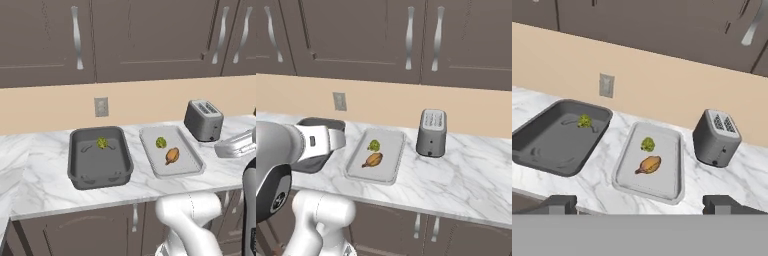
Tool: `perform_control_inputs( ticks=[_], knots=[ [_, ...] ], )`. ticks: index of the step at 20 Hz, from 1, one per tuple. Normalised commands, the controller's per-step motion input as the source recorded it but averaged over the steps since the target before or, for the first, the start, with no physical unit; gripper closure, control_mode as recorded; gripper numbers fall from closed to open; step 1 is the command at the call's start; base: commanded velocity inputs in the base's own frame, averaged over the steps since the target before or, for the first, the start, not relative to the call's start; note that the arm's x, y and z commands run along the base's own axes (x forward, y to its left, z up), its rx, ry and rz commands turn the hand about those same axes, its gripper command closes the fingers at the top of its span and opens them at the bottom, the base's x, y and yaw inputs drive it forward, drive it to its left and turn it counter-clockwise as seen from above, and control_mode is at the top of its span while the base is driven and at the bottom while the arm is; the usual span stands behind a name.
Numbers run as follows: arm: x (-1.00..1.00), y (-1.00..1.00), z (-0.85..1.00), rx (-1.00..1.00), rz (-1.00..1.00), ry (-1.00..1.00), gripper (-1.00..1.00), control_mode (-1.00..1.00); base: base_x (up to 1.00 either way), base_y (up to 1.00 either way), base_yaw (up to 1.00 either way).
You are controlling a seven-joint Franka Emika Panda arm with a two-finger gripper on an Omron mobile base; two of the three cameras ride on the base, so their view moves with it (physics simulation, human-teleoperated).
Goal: Place one broccoli and one chicken drumstick in each tupperware on the nearby counter, to pack two identical lunches.
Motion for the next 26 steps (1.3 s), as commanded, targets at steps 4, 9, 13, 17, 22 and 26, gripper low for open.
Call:
perform_control_inputs(
  ticks=[4, 9, 13, 17, 22, 26],
  knots=[
    [0.00, 0.00, 0.00, 0.00, 0.00, 0.00, -1.00, 1.00, -0.78, -0.62, -0.08],
    [0.00, 0.00, 0.00, 0.00, 0.00, 0.00, -1.00, 1.00, -0.93, -0.66, -0.09],
    [0.00, 0.00, 0.00, 0.00, 0.00, 0.00, -1.00, 1.00, -0.85, -0.52, -0.10],
    [0.00, 0.00, 0.00, 0.00, 0.00, 0.00, -1.00, 1.00, -1.00, -0.05, -0.11],
    [0.00, 0.00, 0.00, 0.00, 0.00, 0.00, -1.00, 1.00, -1.00, -0.12, -0.13],
    [0.00, 0.00, 0.00, 0.00, 0.00, 0.00, -1.00, 1.00, -0.67, -0.61, -0.14]
  ],
)
